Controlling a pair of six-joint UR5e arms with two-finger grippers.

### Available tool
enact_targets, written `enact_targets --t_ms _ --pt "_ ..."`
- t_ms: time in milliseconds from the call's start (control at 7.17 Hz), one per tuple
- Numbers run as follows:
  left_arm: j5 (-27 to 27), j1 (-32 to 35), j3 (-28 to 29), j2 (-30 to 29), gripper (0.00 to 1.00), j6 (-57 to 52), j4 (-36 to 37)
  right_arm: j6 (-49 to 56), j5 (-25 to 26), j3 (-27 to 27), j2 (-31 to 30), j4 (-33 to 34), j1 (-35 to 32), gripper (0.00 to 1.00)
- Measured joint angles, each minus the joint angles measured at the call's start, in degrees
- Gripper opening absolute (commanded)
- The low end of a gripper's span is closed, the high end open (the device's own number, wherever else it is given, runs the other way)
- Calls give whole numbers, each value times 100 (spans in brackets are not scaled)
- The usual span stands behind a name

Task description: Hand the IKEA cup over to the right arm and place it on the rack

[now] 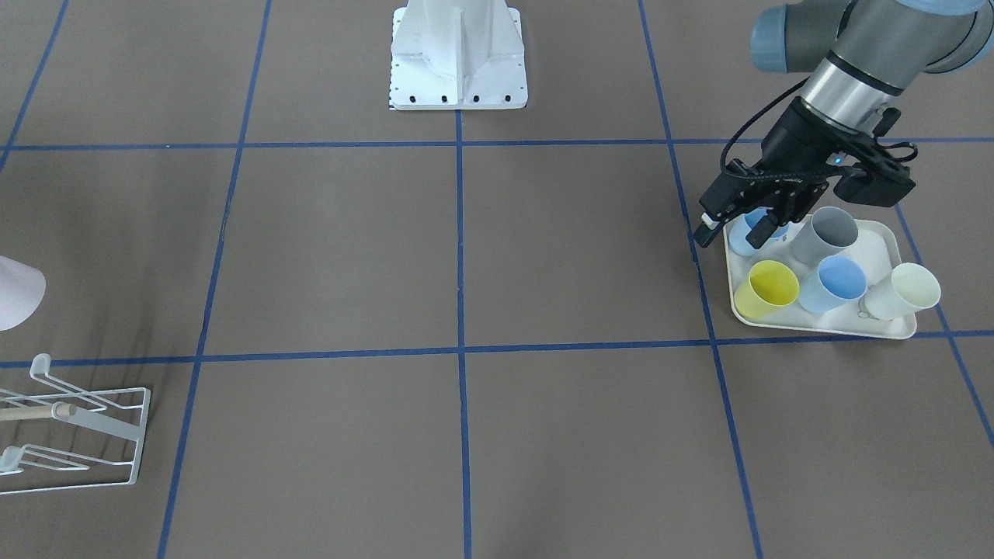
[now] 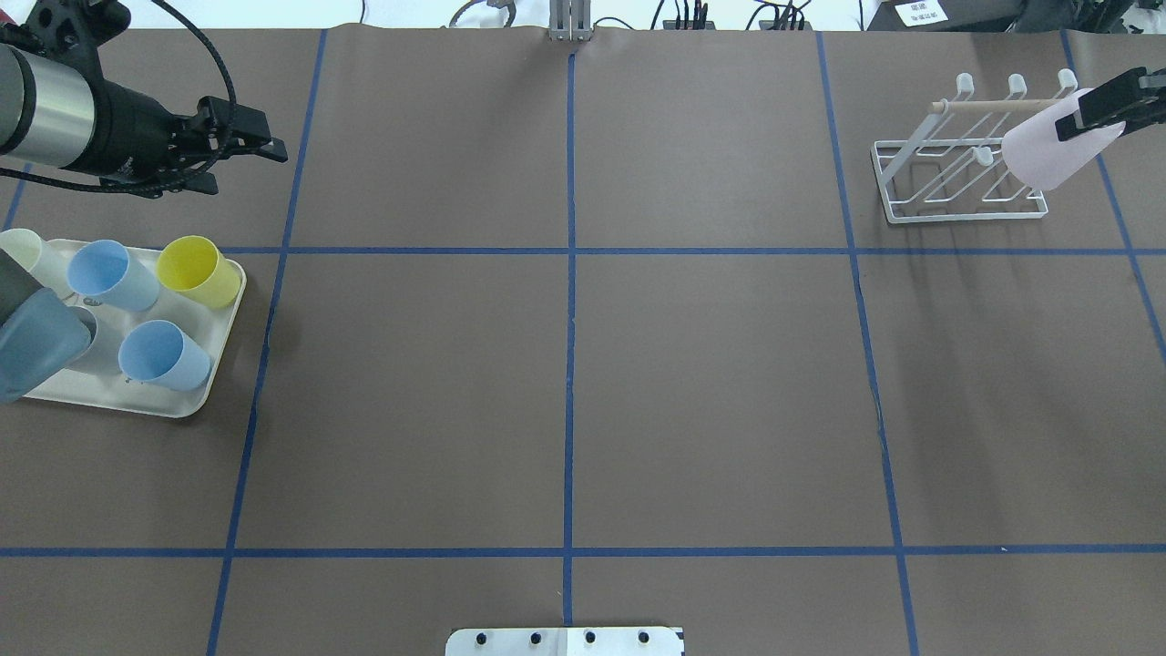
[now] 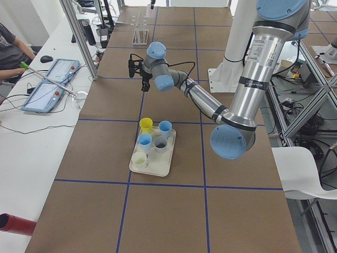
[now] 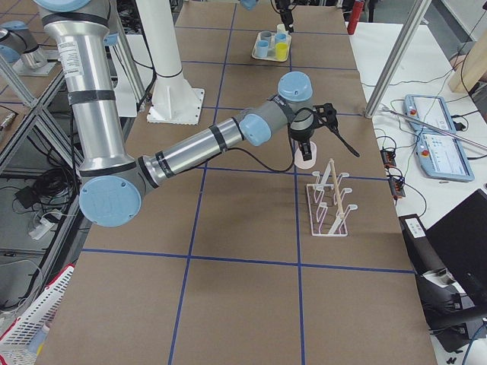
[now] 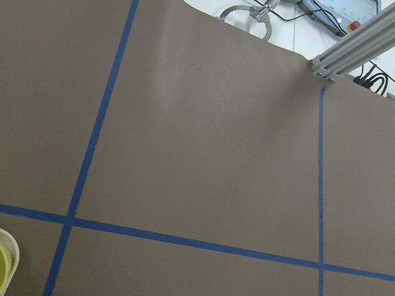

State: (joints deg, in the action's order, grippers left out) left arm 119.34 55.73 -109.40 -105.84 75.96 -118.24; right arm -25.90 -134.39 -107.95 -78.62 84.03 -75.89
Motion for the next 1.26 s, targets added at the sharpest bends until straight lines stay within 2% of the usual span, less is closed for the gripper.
enact_targets --t_ms 140,279,558,1256 --pt "-5 0 -8 20 100 -2 -3 228 68 140 260 488 34 1" --pt "-6 -1 -12 33 100 -2 -5 337 98 360 474 694 65 1" --pt "-5 -7 -21 38 100 18 -6 406 117 761 742 790 137 2" --pt "-66 -24 -6 32 100 33 -6 459 117 1334 984 755 264 3"
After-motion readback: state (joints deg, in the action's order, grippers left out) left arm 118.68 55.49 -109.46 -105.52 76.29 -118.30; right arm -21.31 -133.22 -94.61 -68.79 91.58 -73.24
